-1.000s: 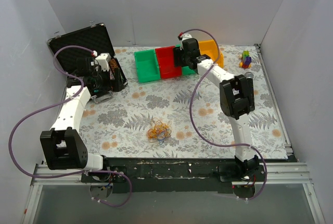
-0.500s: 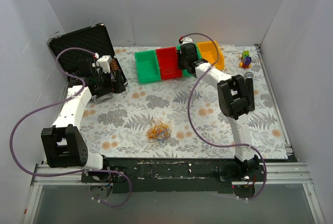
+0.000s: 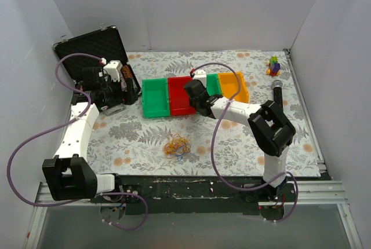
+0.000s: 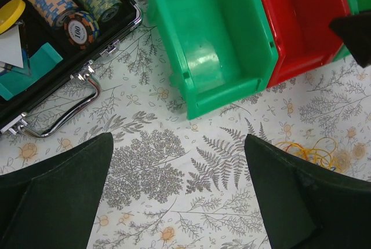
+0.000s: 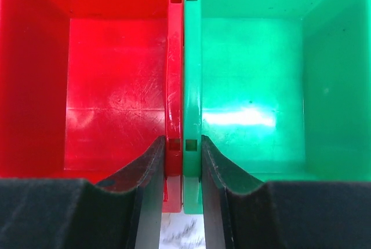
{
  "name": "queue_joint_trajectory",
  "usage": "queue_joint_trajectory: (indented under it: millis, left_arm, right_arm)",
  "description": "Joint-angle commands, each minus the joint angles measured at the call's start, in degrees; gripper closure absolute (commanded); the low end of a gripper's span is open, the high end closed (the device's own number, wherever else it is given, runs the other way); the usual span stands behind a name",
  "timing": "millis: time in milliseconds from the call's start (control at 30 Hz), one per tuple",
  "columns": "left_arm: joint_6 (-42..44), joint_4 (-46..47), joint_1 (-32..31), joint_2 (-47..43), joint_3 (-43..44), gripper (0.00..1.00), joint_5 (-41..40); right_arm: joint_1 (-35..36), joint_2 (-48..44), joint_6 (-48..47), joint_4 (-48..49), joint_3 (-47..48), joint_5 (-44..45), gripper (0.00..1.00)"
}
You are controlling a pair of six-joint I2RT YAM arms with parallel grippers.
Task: Untangle the cables
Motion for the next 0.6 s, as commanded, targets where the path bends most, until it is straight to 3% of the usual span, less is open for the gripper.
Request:
queue_joint_trajectory:
  millis: [0,133,267,400,567]
  left_arm:
    - [1.4,-1.9,0.2,-5.3,-1.7,0.02,-1.3]
    - [2.5,-3.5,0.2,-7.0,-3.1,0.02,-1.6]
    - [3.3,-4.6,0.3,-8.7,-3.9,0.02,-1.9]
    - [4.2,-6.3,0.3,-10.2,-4.1,0.02,-1.8]
    - [5.5,-7.0,0.2,-12.4,-5.5,0.02,-2.2]
  right_arm:
    - [3.9,-5.0,10.0,-7.0,-6.2,8.0,0.91]
    - [8.9,-5.5,25.6,-19.9,-6.1,13.3,0.91]
    - [13.2,-3.9,34.4,-28.0,-4.8,15.6,0.87]
    - [14.1,-4.0,32.0,-26.6,-3.6,15.8,0.85]
    - [14.5,-8.4,21.8,-13.4,-8.8,12.7,0.84]
